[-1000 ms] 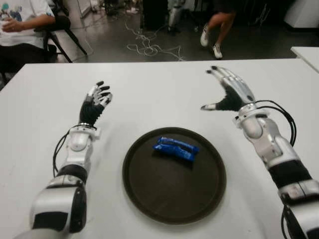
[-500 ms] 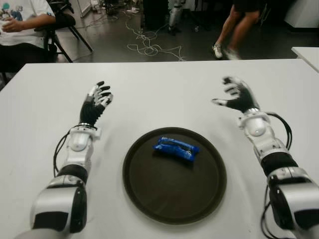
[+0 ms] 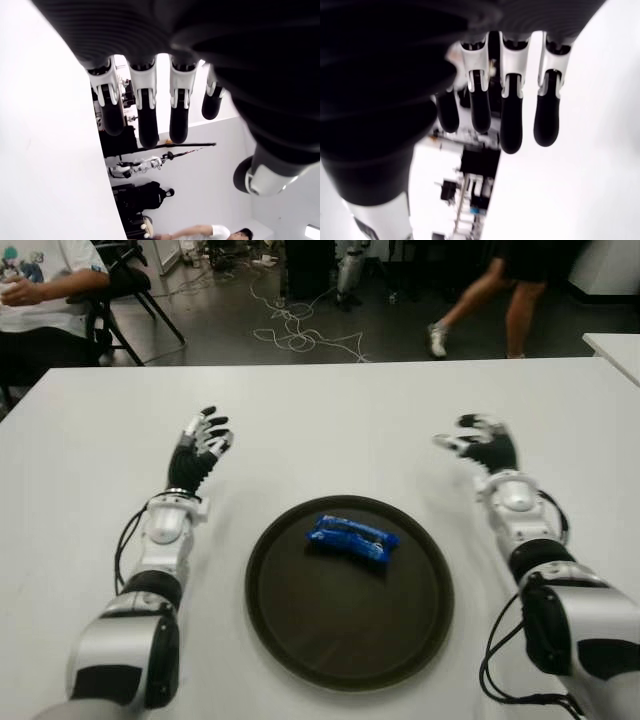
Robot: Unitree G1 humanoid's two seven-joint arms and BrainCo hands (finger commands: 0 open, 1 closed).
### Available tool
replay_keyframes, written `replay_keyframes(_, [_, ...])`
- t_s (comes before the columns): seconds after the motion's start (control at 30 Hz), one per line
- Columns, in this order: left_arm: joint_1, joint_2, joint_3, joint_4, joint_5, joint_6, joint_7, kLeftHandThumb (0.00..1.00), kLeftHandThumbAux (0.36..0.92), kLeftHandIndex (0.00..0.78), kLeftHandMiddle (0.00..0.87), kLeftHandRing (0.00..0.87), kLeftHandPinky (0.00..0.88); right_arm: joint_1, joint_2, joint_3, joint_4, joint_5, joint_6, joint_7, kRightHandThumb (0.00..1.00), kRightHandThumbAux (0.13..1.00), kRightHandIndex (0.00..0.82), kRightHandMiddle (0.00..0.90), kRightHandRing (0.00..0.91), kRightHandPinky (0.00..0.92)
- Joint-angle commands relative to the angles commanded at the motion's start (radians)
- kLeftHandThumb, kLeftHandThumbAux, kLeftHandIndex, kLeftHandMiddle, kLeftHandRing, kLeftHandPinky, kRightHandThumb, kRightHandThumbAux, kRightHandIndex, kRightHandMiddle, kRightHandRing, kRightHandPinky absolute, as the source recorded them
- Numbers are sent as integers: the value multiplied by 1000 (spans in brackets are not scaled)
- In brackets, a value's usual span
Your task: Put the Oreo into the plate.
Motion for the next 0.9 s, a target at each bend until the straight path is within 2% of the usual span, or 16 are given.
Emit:
replay_keyframes(0.27, [-1,4,0,2,-4,4,-13,309,598,128,227,220,219,-4,-8,49,6,-42,15,-38,51,836,325,427,470,494])
replay_keyframes(0.7, [-4,5,1,2,-5,22,-15,321,602,124,223,219,217,-4,-9,83,12,-54,21,-62,30,847,330,420,461,492])
replay_keyframes(0.9, [-5,5,-2,-1,-1,39,-11,321,622,128,225,223,226,-2,-12,105,12,-68,20,-85,26,855,333,416,452,477])
